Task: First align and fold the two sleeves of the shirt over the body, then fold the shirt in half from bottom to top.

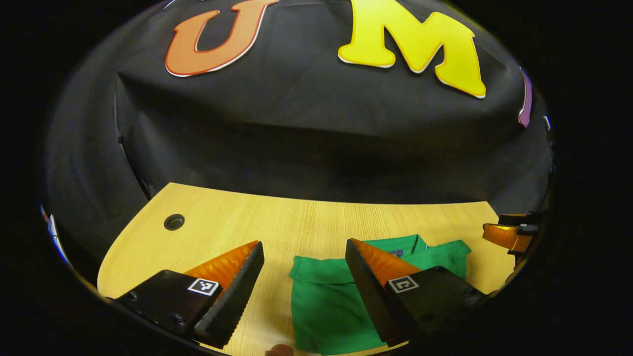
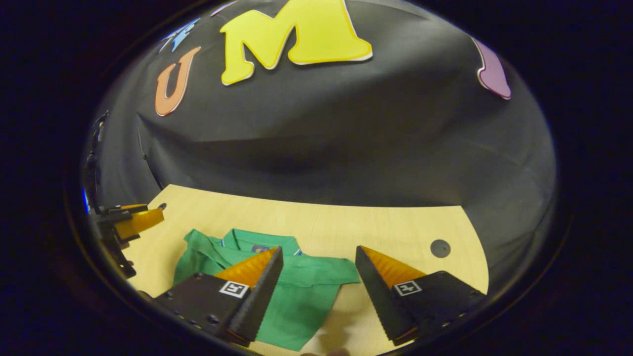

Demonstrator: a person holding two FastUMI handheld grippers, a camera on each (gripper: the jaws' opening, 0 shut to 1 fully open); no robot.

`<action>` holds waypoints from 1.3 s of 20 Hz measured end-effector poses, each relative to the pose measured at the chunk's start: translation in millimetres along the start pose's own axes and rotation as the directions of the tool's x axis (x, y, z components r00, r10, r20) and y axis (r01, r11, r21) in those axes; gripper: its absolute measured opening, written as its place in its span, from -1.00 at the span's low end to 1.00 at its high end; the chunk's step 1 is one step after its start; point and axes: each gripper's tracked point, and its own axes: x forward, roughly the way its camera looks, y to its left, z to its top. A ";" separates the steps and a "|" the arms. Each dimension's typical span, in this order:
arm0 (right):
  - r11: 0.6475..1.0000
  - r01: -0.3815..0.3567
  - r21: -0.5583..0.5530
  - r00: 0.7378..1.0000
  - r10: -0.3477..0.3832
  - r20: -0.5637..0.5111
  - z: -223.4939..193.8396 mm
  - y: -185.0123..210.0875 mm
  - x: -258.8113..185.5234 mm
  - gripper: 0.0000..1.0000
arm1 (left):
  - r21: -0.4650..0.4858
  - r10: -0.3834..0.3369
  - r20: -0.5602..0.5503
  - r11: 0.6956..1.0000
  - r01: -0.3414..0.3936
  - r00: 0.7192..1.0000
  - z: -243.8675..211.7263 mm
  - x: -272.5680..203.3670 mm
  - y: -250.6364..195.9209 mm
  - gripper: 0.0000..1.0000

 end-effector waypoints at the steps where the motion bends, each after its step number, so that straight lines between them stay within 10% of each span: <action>1: 1.000 0.012 -0.008 1.000 -0.011 0.025 4.8 -0.3 -6.8 0.88 | -0.005 0.002 0.016 1.000 -0.002 1.000 5.5 -4.9 0.2 1.00; 26: 0.996 0.081 0.048 0.894 -0.094 0.438 55.2 90.7 -337.0 0.93 | 0.086 -0.077 0.460 0.995 0.042 0.885 107.9 -322.1 -34.3 1.00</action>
